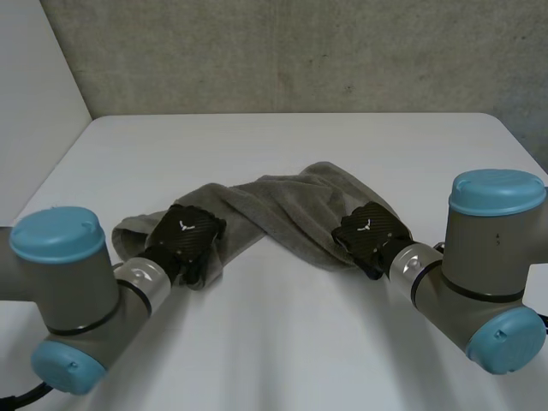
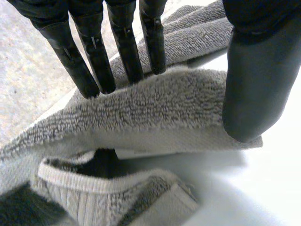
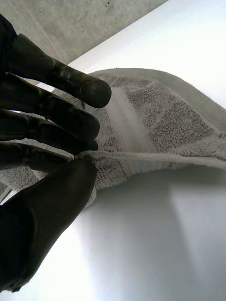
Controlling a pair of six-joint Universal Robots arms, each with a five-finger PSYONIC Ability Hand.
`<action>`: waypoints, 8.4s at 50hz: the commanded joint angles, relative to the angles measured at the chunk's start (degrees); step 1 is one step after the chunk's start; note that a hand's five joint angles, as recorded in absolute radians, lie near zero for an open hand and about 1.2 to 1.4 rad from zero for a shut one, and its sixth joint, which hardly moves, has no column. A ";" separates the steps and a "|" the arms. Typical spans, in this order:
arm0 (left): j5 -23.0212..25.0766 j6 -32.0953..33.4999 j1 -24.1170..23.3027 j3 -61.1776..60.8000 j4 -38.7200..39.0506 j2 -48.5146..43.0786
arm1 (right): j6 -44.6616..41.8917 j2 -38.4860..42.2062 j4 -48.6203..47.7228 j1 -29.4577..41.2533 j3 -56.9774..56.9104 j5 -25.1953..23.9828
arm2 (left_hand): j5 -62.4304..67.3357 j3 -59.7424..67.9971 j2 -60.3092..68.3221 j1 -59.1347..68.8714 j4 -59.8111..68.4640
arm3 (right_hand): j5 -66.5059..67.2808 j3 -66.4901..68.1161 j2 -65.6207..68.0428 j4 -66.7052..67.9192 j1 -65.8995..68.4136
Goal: Fold the towel.
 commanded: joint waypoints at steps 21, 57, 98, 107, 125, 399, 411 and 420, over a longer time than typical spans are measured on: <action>-5.55 -0.04 -6.31 4.99 2.33 -7.61 | -0.09 0.18 -0.45 0.28 0.82 -0.03 | -14.08 -4.73 -4.97 -5.23 -5.62 | 3.14 3.40 5.06 3.64 4.31; -12.84 6.82 -5.79 8.24 2.95 -8.93 | -0.09 0.18 -2.21 -0.60 0.38 2.16 | 0.69 10.04 9.79 9.54 9.14 | 3.14 3.40 5.06 3.64 4.31; -8.89 -3.56 6.52 31.94 -18.74 0.69 | -0.60 -0.12 23.97 -1.40 -39.94 7.97 | 34.68 44.03 43.79 43.53 43.14 | 3.14 3.40 5.06 3.64 4.31; -8.89 -3.11 6.43 58.47 -28.51 -16.38 | -4.83 17.11 24.25 1.59 -58.73 12.10 | 34.68 44.03 43.79 43.53 43.14 | 3.14 3.40 5.06 3.64 4.31; -8.45 -28.16 8.54 72.85 -14.97 -9.37 | 1.32 3.69 -12.95 1.69 -50.35 12.38 | 34.68 44.03 43.79 43.53 43.14 | 3.14 3.40 5.06 3.64 4.31; 3.86 -10.76 10.65 4.55 -1.62 2.50 | -17.58 7.47 -6.60 -16.25 -23.96 22.30 | -34.43 -25.08 -25.33 -25.58 -25.98 | 3.14 3.40 5.06 3.64 4.31; 3.68 -10.76 10.65 3.76 -1.45 2.59 | -16.88 10.11 -13.20 8.80 -26.43 6.65 | -34.43 -25.08 -25.33 -25.58 -25.98 | 3.14 3.40 5.06 3.64 4.31; 3.77 -10.76 10.39 3.67 -1.45 2.50 | -13.29 13.45 -13.02 14.52 -21.25 -3.98 | -34.43 -25.08 -25.33 -25.58 -25.98 | -52.01 -51.75 -50.09 -51.51 -50.84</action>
